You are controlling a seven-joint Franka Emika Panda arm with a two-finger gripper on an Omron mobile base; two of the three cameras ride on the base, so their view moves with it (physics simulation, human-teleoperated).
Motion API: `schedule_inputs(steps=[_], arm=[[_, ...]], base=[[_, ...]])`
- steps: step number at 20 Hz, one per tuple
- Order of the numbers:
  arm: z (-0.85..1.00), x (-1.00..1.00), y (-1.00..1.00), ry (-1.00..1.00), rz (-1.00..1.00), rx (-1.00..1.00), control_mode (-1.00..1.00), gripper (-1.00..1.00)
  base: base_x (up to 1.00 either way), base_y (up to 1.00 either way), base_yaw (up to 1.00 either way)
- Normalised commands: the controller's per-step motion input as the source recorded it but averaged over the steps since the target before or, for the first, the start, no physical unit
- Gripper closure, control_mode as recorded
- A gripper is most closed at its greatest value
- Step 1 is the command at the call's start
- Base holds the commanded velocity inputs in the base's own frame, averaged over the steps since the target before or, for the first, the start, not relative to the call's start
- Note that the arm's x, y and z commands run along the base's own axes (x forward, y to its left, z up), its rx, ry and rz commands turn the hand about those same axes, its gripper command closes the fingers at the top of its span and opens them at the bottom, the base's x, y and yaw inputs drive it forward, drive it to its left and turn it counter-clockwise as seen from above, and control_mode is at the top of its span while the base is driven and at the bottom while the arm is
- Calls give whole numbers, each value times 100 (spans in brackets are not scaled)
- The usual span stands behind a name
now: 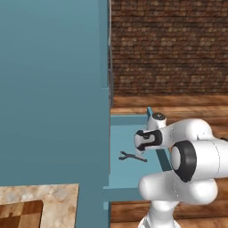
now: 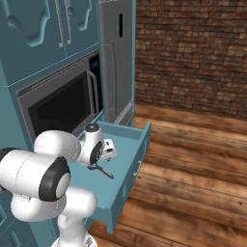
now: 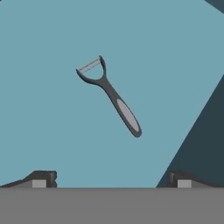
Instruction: Open the drawer on the left and place the cutting tools on the cutting board.
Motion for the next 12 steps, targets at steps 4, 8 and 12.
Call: schedule_inputs(steps=[4,8,12], arm=[[-3,38,0,0,0,0,-100,-100],[-11,18,0,0,0,0,-100,-100],[-18,-4,0,3,0,0,-100,-100]], base=[[0,0,0],[0,0,0],[0,0,0]])
